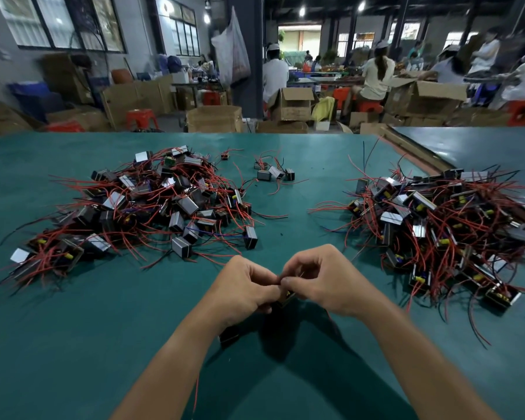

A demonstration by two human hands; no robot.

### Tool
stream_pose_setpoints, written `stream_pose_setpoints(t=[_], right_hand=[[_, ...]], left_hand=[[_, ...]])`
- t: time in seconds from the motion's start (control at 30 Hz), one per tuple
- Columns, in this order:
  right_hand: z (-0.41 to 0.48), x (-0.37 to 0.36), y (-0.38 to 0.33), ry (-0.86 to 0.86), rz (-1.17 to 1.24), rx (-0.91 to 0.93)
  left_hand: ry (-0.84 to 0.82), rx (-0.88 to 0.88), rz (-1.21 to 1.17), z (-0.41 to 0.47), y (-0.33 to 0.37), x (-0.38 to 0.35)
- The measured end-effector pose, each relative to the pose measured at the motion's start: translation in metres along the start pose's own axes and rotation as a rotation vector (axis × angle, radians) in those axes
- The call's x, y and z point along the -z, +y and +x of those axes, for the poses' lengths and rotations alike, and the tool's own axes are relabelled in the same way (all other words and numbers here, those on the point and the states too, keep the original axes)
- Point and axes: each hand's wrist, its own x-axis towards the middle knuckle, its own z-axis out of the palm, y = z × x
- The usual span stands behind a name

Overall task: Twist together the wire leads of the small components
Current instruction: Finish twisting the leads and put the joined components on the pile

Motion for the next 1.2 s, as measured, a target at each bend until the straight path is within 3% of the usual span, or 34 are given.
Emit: stream_pose_setpoints(t=[0.23, 0.4, 0.57, 0.7, 0.93, 1.2], right_hand=[[0.002, 0.002, 0.003, 0.06, 0.013, 0.01], [0.004, 0.004, 0.008, 0.129, 0.011, -0.014], [0.004, -0.001, 0.011, 0.084, -0.07, -0.028], [0.003, -0.004, 0.006, 0.019, 0.001, -0.006], [0.002, -0.001, -0.001, 0.029, 0.123, 0.003], [0.003, -0.006, 0.001, 0.11, 0.106, -0.013]], left_hand=[[0.036, -0.025, -0.002, 0.004, -0.002, -0.002], [0.072, -0.017, -0.13, 0.002, 0.001, 0.001], [0.042, 0.025, -0.265, 0.001, 0.004, 0.008], [0.024, 0.062, -0.352, 0.004, 0.002, 0.011], [0.061, 0.074, -0.33, 0.006, 0.001, 0.009], [0.037, 0.022, -0.179, 0.0, 0.004, 0.005]])
